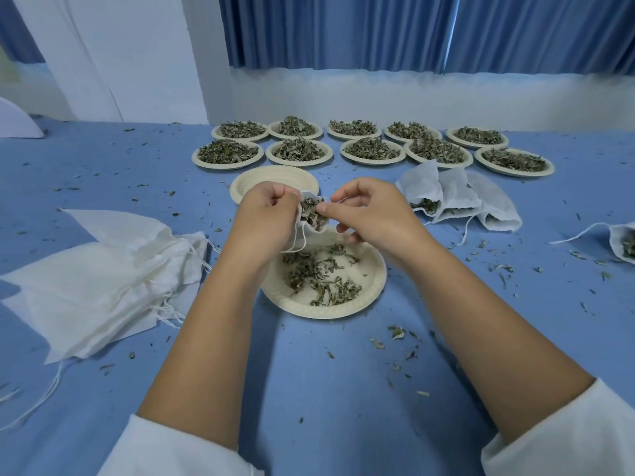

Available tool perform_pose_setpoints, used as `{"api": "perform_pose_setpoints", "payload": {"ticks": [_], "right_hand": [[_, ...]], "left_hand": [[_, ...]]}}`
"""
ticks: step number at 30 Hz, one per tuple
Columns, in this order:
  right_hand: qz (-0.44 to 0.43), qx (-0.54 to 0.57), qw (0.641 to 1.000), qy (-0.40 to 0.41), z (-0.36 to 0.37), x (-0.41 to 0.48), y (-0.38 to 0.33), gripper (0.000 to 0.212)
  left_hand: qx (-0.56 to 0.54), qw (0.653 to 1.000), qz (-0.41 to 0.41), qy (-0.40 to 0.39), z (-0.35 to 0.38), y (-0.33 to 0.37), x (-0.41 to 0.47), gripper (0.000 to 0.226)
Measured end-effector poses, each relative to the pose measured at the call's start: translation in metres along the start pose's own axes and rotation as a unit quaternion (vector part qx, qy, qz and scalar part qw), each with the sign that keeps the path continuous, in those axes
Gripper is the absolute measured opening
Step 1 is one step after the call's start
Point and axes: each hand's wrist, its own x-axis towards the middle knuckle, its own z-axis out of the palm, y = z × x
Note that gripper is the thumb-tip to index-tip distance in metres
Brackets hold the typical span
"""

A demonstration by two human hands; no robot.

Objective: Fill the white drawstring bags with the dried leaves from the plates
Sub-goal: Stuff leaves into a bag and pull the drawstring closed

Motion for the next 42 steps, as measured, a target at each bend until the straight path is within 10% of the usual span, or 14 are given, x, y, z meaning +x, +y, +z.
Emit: {"api": "perform_pose_setpoints", "payload": {"ticks": [15, 26, 32, 42], "right_hand": [[-0.150, -0.114, 0.982, -0.034, 0.015, -0.004, 0.008, 0.014], [-0.094, -0.093, 0.991, 0.030, 0.012, 0.005, 0.015, 0.034], [0.067, 0.162, 0.974, -0.141, 0.013, 0.004, 0.016, 0.016], [0.051, 0.092, 0.994, 0.001, 0.024, 0.003, 0.019, 0.028]], "left_hand": [[0.045, 0.999, 0.004, 0.010, 0.001, -0.003, 0.003, 0.023], [-0.003, 1.000, -0.011, -0.025, 0.000, -0.001, 0.001, 0.021], [-0.027, 0.993, -0.016, -0.115, 0.000, 0.008, -0.008, 0.019], [0.034, 0.987, 0.011, -0.158, 0.008, 0.009, -0.012, 0.018]]}}
